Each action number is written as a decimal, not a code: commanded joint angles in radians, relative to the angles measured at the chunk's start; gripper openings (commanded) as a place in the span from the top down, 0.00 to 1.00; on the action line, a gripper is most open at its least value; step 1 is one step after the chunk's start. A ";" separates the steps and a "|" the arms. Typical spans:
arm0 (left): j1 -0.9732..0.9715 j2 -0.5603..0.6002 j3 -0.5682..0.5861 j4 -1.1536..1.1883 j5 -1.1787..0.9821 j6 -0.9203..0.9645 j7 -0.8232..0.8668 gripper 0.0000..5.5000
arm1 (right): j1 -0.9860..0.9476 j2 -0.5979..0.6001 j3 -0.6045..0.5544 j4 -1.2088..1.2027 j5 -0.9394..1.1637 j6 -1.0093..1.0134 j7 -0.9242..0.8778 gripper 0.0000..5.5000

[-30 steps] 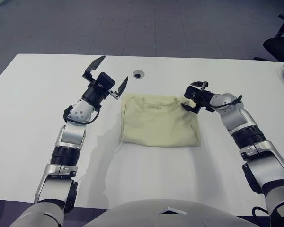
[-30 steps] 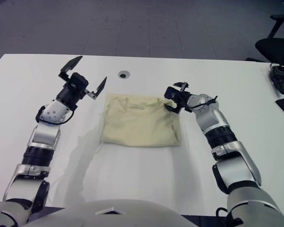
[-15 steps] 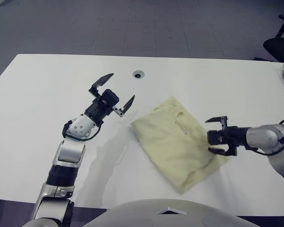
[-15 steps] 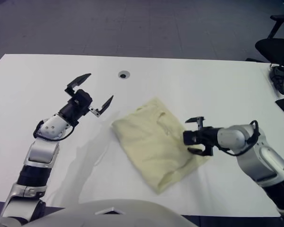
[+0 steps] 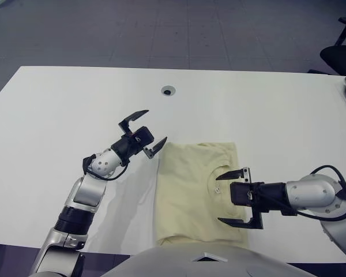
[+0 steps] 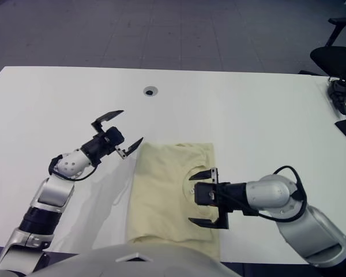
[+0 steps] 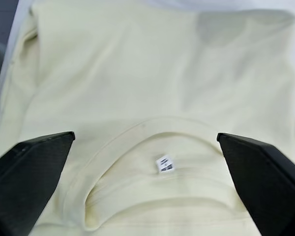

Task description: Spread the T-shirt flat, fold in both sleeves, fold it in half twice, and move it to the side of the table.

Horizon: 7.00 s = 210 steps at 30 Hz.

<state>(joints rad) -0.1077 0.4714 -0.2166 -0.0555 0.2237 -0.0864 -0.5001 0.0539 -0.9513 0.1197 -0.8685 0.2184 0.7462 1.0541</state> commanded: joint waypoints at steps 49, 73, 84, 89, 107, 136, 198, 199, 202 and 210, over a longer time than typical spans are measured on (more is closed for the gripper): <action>-0.348 0.100 -0.025 0.515 0.110 -0.268 0.123 0.02 | -0.484 0.523 0.171 1.050 -0.435 -0.520 -0.528 0.02; 0.440 0.461 -0.079 -0.557 -0.061 -0.206 -0.398 0.02 | -0.136 0.404 -0.060 0.320 -0.255 -0.185 -0.502 0.02; 0.428 0.366 -0.153 -0.533 0.106 -0.043 -0.359 0.02 | -0.081 0.413 -0.014 0.306 -0.268 -0.190 -0.540 0.02; 0.434 0.346 -0.183 -0.522 0.135 0.026 -0.353 0.05 | -0.081 0.415 -0.001 0.311 -0.277 -0.195 -0.556 0.02; 0.477 0.380 -0.175 -0.556 0.134 0.089 -0.366 0.66 | -0.080 0.408 0.020 0.303 -0.299 -0.197 -0.569 0.02; 0.465 0.380 -0.175 -0.534 0.114 0.084 -0.368 0.97 | 0.341 -0.063 0.105 -0.029 -0.229 -0.176 -0.162 0.02; 0.544 0.536 0.355 -0.556 -0.573 -0.034 -0.620 0.98 | 0.423 -0.156 -0.404 -0.046 0.057 -0.304 0.130 0.99; 0.562 0.540 0.372 -0.561 -0.587 -0.037 -0.639 0.98 | 0.429 -0.156 -0.445 -0.071 0.108 -0.277 0.151 0.99; 0.626 0.542 0.420 -0.629 -0.676 -0.009 -0.679 0.98 | 0.412 -0.180 -0.532 -0.131 0.243 -0.204 0.198 0.99; 0.635 0.567 0.487 -0.665 -0.814 0.107 -0.752 0.98 | 0.223 -0.330 -0.559 -0.150 0.542 -0.075 0.169 0.99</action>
<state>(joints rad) 0.5568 1.0310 0.2703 -0.7432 -0.5991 -0.0073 -1.2566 0.3559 -1.2429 -0.4729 -1.0415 0.7313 0.6439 1.2508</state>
